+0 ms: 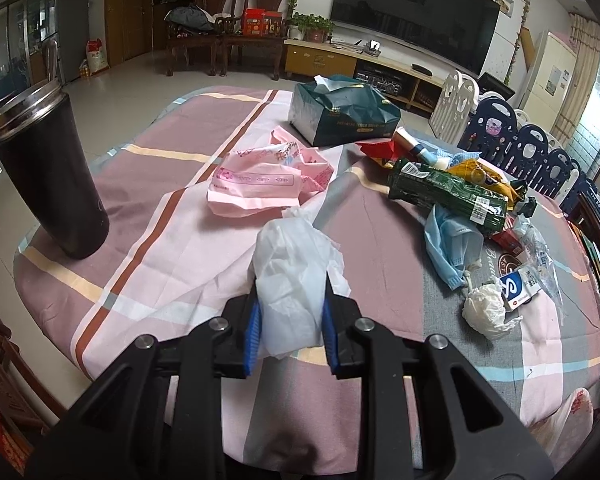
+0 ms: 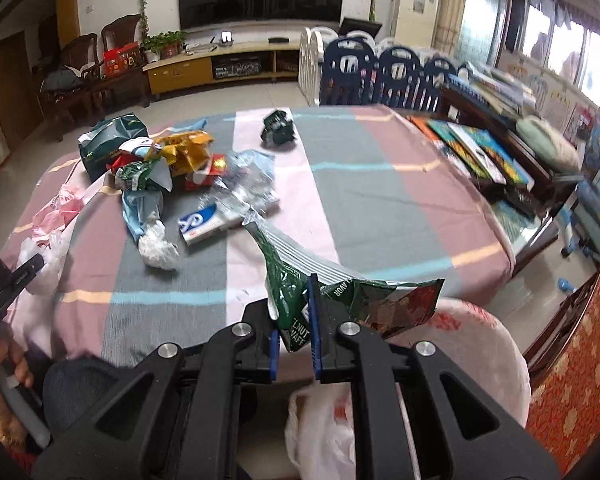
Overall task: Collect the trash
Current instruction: 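Drop the green chip bag and white plastic bag into the wastebasket with both tools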
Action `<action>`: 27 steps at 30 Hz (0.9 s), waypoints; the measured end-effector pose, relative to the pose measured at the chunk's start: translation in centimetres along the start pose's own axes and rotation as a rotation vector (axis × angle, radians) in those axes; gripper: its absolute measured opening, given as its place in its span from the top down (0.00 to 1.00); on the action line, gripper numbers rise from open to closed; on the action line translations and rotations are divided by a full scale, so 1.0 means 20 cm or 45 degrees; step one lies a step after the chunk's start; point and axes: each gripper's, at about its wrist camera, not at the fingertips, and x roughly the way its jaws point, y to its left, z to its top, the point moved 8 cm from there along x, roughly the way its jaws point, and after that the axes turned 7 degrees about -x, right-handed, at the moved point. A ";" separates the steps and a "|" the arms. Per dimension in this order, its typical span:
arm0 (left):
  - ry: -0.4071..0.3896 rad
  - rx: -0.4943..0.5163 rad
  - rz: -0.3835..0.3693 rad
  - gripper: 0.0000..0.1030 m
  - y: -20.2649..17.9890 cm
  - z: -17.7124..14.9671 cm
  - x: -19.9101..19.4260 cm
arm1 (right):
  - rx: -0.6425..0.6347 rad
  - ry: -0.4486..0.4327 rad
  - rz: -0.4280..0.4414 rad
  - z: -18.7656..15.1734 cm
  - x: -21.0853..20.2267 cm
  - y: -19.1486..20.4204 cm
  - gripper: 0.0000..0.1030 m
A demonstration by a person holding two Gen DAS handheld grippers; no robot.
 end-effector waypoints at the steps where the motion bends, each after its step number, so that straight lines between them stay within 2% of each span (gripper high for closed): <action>1: -0.006 -0.002 -0.010 0.75 -0.01 0.00 -0.02 | 0.022 0.015 -0.001 -0.02 -0.02 -0.05 0.88; 4: -0.012 0.014 -0.070 0.75 -0.06 0.01 -0.12 | 0.092 0.077 -0.033 -0.14 -0.04 -0.24 0.88; 8: -0.042 0.098 -0.179 0.75 -0.21 -0.02 -0.32 | 0.125 0.233 -0.068 -0.39 0.03 -0.37 0.85; 10: -0.022 0.165 -0.271 0.75 -0.35 -0.08 -0.41 | 0.153 0.363 -0.027 -0.54 0.09 -0.39 0.73; 12: 0.026 0.234 -0.367 0.75 -0.48 -0.18 -0.48 | 0.263 0.433 0.045 -0.64 0.13 -0.43 0.53; 15: 0.157 0.373 -0.535 0.75 -0.73 -0.39 -0.54 | 0.423 0.378 0.072 -0.62 0.10 -0.54 0.39; 17: 0.255 0.469 -0.643 0.75 -0.90 -0.55 -0.58 | 0.475 0.295 0.025 -0.56 0.04 -0.65 0.37; 20: 0.411 0.628 -0.805 0.75 -1.13 -0.79 -0.64 | 0.517 0.156 -0.105 -0.46 -0.07 -0.84 0.35; 23: 0.568 0.760 -0.978 0.75 -1.33 -1.04 -0.74 | 0.573 0.053 -0.144 -0.40 -0.16 -0.99 0.32; 25: 0.631 0.869 -1.048 0.73 -1.43 -1.19 -0.80 | 0.596 0.005 -0.167 -0.38 -0.20 -1.06 0.31; 26: 0.659 0.931 -1.073 0.70 -1.48 -1.28 -0.82 | 0.605 -0.011 -0.175 -0.37 -0.22 -1.09 0.31; 27: 0.674 0.975 -1.079 0.60 -1.51 -1.34 -0.83 | 0.610 -0.019 -0.179 -0.37 -0.22 -1.10 0.30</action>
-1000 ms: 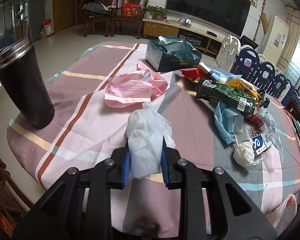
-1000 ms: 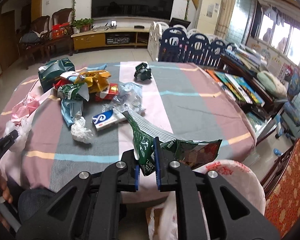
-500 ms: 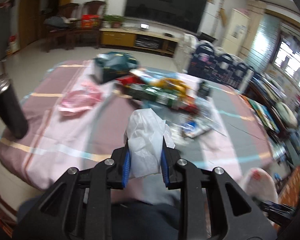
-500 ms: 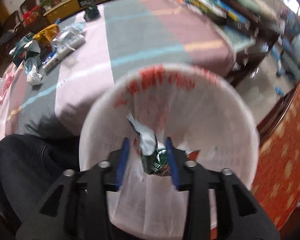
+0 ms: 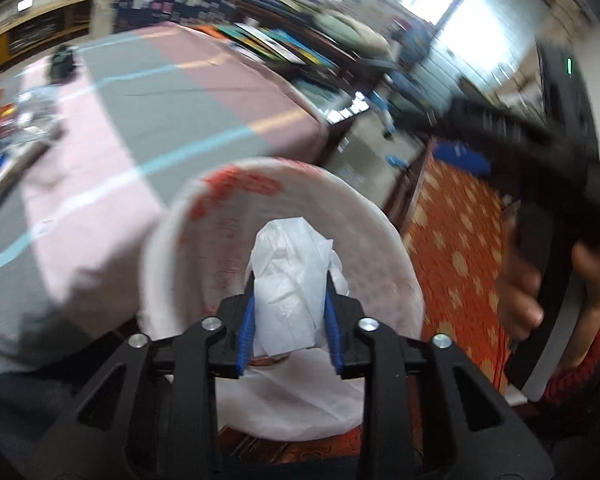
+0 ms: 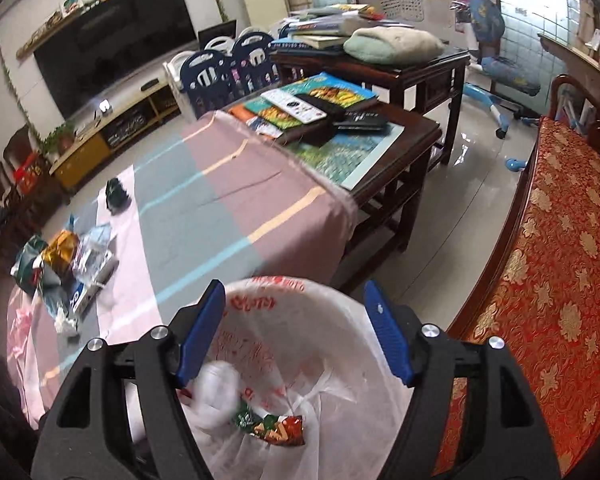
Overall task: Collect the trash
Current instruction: 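Drop the green chip bag and white plastic bag into the wastebasket with both tools, then reach the right tool to the white tissue and grasp it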
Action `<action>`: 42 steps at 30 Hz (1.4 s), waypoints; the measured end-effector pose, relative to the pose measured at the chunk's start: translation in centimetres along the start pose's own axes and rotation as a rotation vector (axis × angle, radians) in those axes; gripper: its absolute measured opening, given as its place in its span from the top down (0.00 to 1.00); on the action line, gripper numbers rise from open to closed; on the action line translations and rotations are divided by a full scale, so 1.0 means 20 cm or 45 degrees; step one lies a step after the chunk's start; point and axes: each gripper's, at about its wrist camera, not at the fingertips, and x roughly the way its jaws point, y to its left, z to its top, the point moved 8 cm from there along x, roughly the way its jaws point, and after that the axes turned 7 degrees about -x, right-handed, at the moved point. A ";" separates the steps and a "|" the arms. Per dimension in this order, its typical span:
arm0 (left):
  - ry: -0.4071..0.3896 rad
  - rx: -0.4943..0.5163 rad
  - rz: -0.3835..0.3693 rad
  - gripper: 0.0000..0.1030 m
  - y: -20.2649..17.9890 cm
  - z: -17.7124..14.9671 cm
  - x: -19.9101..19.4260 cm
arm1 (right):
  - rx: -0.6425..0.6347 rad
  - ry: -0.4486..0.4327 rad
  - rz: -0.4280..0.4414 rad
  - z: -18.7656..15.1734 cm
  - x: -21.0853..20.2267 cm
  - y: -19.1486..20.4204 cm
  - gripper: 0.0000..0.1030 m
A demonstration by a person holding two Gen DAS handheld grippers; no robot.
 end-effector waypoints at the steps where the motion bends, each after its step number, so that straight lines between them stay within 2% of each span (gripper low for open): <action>1: 0.022 0.020 0.007 0.51 -0.03 -0.01 0.04 | 0.003 -0.003 0.000 0.01 0.00 -0.01 0.30; 2: 0.034 0.026 0.020 0.34 -0.04 -0.02 0.07 | 0.003 -0.002 -0.001 0.00 0.01 -0.01 0.29; 3: 0.042 0.026 0.037 0.26 -0.05 -0.04 0.09 | 0.001 0.005 0.001 0.00 0.01 0.00 0.29; 5: 0.045 0.021 0.068 0.23 -0.03 -0.06 0.09 | 0.000 0.016 0.015 0.00 0.02 0.02 0.29; 8: -0.033 -0.034 0.131 0.13 0.09 -0.02 0.00 | -0.017 0.031 0.032 -0.03 0.01 0.08 0.29; 11: -0.141 -0.167 0.190 0.13 0.28 0.03 -0.11 | -0.057 0.043 0.056 -0.05 0.01 0.18 0.29; 13: -0.256 -0.291 0.304 0.13 0.45 0.06 -0.22 | -0.088 0.045 0.083 -0.07 0.00 0.26 0.29; 15: -0.377 -0.482 0.416 0.13 0.67 0.06 -0.39 | -0.135 0.049 0.108 -0.10 -0.02 0.37 0.27; 18: -0.511 -0.715 0.616 0.13 0.99 0.00 -0.66 | -0.282 0.059 0.139 -0.22 -0.03 0.59 0.25; 22: -0.587 -0.914 0.866 0.12 1.35 -0.18 -0.95 | -0.549 0.011 0.127 -0.36 -0.05 0.88 0.25; 26: -0.610 -1.067 0.950 0.12 1.56 -0.35 -1.11 | -0.758 -0.060 0.124 -0.44 -0.08 1.09 0.25; 30: -0.650 -1.086 0.956 0.12 1.59 -0.39 -1.17 | -0.826 -0.112 0.112 -0.45 -0.09 1.21 0.25; 35: -0.697 -0.958 1.005 0.12 1.50 -0.32 -1.17 | -0.805 -0.115 0.136 -0.44 -0.07 1.29 0.25; 39: -0.711 -0.892 1.033 0.12 1.46 -0.29 -1.17 | -0.729 -0.128 0.324 -0.45 -0.09 1.33 0.25; 42: -0.706 -0.893 1.034 0.12 1.48 -0.29 -1.15 | -0.747 -0.092 0.307 -0.46 -0.07 1.35 0.25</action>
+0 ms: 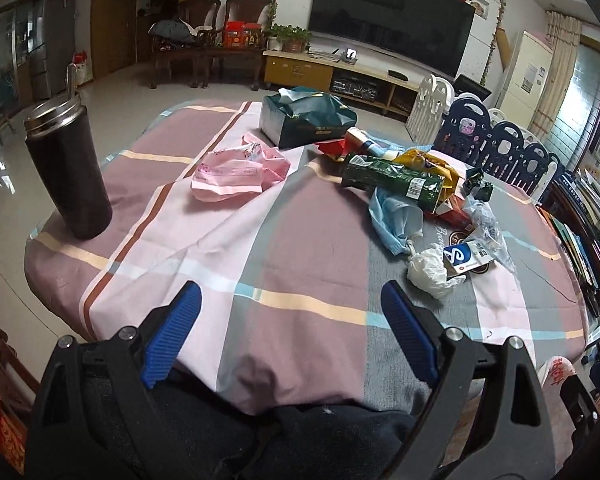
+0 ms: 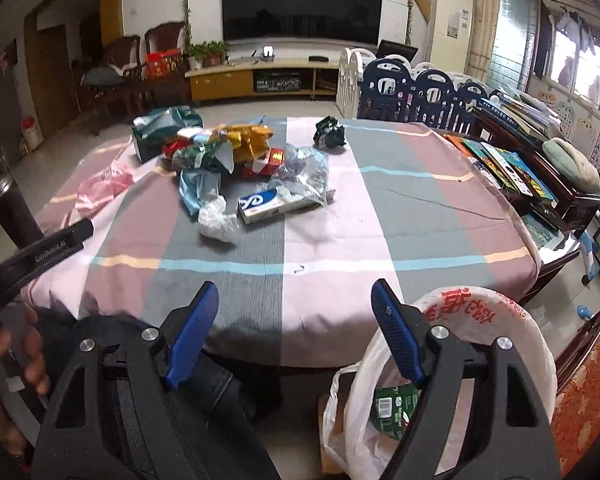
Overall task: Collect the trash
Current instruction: 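Reach the right tool to the white tissue and grasp it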
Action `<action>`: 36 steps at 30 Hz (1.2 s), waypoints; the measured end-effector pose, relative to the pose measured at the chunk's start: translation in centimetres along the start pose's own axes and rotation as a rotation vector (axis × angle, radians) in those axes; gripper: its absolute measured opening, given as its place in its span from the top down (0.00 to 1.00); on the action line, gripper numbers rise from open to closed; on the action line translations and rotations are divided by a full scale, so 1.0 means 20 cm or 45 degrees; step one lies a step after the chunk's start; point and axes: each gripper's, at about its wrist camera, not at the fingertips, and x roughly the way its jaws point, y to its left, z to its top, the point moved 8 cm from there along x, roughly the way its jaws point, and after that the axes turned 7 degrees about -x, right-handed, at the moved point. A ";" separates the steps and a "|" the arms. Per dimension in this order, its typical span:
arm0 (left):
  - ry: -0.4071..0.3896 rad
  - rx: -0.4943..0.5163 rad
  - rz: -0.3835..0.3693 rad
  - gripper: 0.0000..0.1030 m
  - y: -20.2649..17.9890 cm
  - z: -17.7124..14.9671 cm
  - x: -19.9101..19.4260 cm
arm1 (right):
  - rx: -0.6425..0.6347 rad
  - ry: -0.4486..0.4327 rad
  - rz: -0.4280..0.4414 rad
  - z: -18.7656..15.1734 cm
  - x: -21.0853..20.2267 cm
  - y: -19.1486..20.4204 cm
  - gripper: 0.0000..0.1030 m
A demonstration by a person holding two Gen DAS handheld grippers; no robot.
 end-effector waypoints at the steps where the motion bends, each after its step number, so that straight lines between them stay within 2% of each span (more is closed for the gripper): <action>1: 0.002 -0.002 0.004 0.12 0.00 0.00 0.01 | -0.005 0.010 -0.010 0.00 0.00 0.00 0.25; 9: 0.025 0.011 0.018 0.12 0.01 -0.04 0.05 | -0.002 0.076 -0.032 -0.05 0.04 -0.01 0.25; 27: 0.029 -0.011 0.033 0.11 0.03 -0.04 0.06 | -0.015 0.115 -0.013 -0.08 0.08 0.01 0.25; 36: 0.048 -0.007 0.038 0.11 0.03 -0.05 0.09 | -0.002 0.173 -0.004 -0.13 0.14 0.01 0.25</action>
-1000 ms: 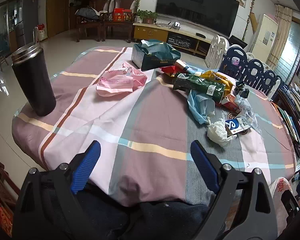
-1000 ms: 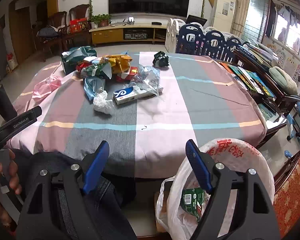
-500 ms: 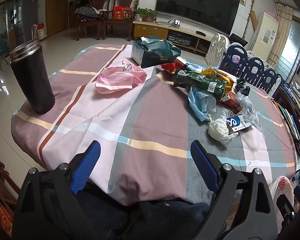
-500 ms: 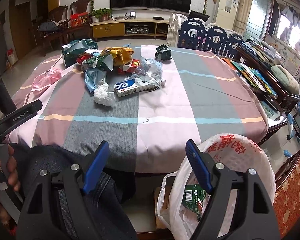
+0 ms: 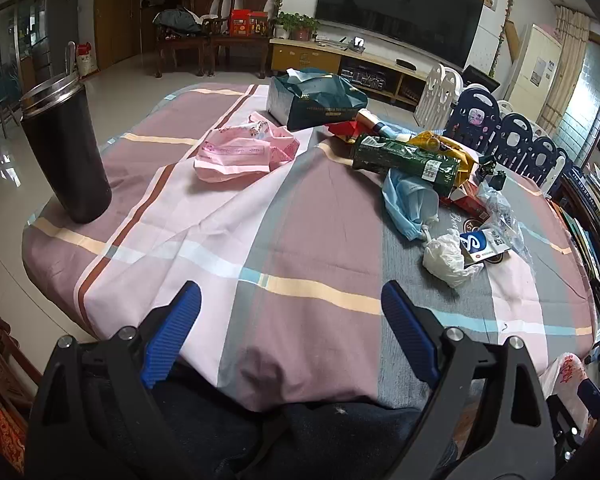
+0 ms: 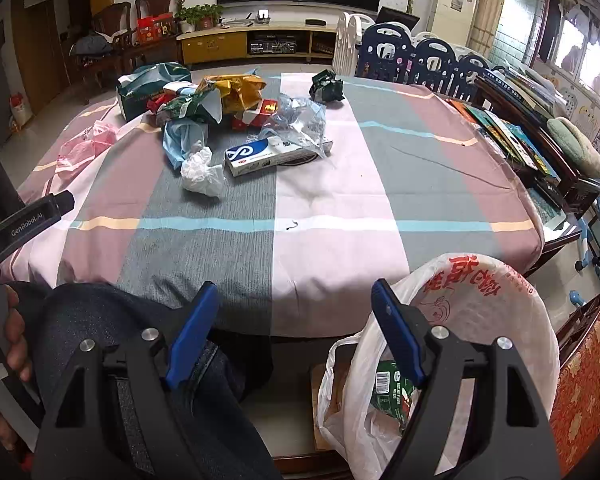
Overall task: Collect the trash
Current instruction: 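Reach the right tool to the white tissue and grasp it, then grasp the pink plastic bag with the left tool while the right tool holds the tissue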
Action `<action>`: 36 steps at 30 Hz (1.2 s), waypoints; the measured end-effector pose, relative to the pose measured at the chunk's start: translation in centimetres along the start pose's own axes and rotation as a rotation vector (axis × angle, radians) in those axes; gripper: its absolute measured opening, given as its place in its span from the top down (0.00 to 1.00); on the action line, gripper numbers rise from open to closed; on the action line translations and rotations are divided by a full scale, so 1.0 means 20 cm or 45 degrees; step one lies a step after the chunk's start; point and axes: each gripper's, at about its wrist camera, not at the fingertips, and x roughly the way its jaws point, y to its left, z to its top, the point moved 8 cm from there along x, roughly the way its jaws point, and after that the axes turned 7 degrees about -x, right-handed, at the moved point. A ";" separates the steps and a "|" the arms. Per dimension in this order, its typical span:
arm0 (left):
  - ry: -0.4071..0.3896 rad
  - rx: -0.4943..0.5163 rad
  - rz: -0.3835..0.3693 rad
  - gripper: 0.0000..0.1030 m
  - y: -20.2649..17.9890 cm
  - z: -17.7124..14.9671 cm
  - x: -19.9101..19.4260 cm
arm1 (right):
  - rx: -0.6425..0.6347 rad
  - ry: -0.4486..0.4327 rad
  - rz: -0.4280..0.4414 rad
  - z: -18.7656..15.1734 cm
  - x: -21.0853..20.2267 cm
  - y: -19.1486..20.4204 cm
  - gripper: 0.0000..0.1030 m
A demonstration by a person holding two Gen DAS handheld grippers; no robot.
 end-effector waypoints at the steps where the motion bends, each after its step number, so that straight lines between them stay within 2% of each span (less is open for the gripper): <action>1: 0.002 0.001 0.001 0.11 0.00 0.00 0.00 | -0.001 0.004 0.002 0.00 0.01 0.00 0.25; 11: 0.004 -0.017 0.004 0.11 0.01 0.00 0.01 | 0.014 0.012 -0.008 0.00 0.04 -0.02 0.25; 15: -0.036 -0.116 0.052 0.11 0.10 0.03 -0.01 | 0.052 -0.039 -0.018 0.12 0.06 -0.05 0.25; 18: -0.049 -0.175 0.090 0.11 0.16 0.05 -0.01 | 0.057 -0.092 -0.032 0.27 0.13 -0.03 0.25; 20: -0.047 -0.192 0.104 0.11 0.18 0.04 0.00 | 0.062 -0.094 -0.010 0.35 0.20 0.01 0.25; 23: -0.050 -0.191 0.130 0.11 0.20 0.05 0.00 | 0.043 -0.068 0.087 0.48 0.35 0.14 0.25; 28: -0.054 -0.204 0.166 0.11 0.23 0.05 0.00 | -0.131 -0.034 0.117 0.60 0.56 0.39 0.26; 31: -0.035 -0.244 0.177 0.11 0.27 0.06 0.02 | -0.232 0.035 0.133 0.58 0.65 0.50 0.51; 32: -0.026 -0.268 0.173 0.11 0.28 0.07 0.03 | -0.244 0.060 0.139 0.56 0.67 0.51 0.68; 33: -0.018 -0.291 0.171 0.11 0.30 0.08 0.05 | -0.241 0.083 0.167 0.53 0.69 0.52 0.79; 36: -0.030 -0.326 0.178 0.12 0.32 0.18 0.09 | -0.220 0.044 0.217 0.51 0.65 0.51 0.83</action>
